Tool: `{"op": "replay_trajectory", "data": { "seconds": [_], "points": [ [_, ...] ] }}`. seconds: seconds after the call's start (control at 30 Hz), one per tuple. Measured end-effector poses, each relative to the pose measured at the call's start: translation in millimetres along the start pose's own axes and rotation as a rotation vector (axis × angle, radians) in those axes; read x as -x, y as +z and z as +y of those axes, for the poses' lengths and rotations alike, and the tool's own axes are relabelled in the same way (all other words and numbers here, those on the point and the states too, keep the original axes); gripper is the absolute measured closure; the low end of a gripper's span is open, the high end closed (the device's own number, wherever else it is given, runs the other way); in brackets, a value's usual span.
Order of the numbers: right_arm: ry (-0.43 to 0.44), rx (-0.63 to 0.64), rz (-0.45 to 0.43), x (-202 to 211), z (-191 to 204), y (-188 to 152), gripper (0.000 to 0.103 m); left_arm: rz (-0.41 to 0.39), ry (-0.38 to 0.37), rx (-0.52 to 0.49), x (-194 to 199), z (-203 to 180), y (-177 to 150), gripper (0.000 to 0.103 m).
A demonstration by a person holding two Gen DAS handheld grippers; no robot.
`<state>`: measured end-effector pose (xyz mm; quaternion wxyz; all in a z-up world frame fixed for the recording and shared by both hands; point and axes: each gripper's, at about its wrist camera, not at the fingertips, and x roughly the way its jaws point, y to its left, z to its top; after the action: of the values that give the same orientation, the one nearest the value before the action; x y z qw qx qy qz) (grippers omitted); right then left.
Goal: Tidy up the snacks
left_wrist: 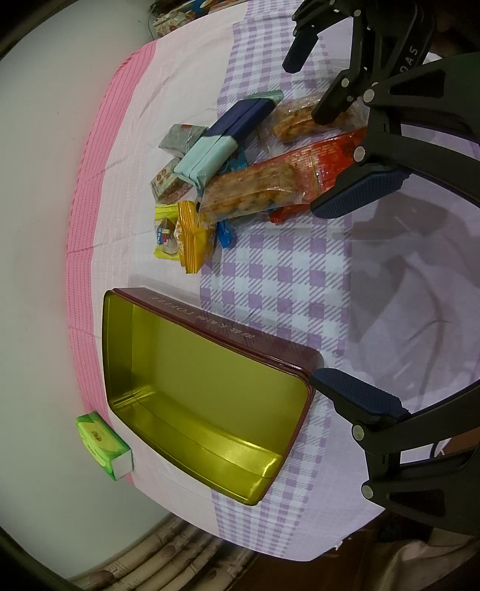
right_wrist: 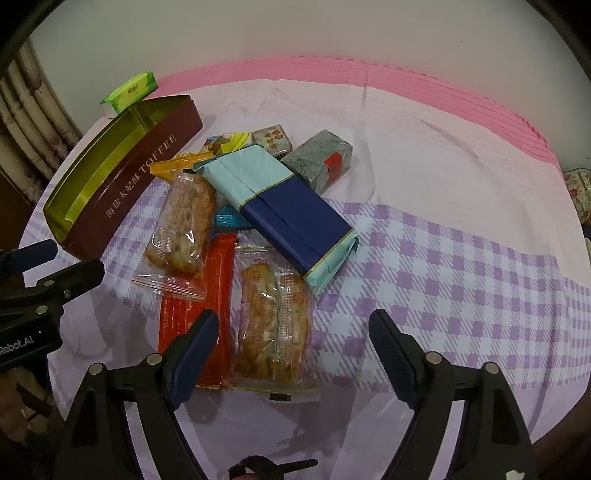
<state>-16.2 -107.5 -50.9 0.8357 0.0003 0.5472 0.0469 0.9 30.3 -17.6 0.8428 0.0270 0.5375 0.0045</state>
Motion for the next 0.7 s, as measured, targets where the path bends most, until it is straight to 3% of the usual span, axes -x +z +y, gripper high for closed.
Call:
{"op": "replay_trajectory", "data": {
  "seconds": [0.7],
  "points": [
    [0.002, 0.021, 0.031, -21.4, -1.2, 3.7, 0.038, 0.005, -0.015, 0.0, -8.1, 1.9, 5.9, 0.02]
  ]
}}
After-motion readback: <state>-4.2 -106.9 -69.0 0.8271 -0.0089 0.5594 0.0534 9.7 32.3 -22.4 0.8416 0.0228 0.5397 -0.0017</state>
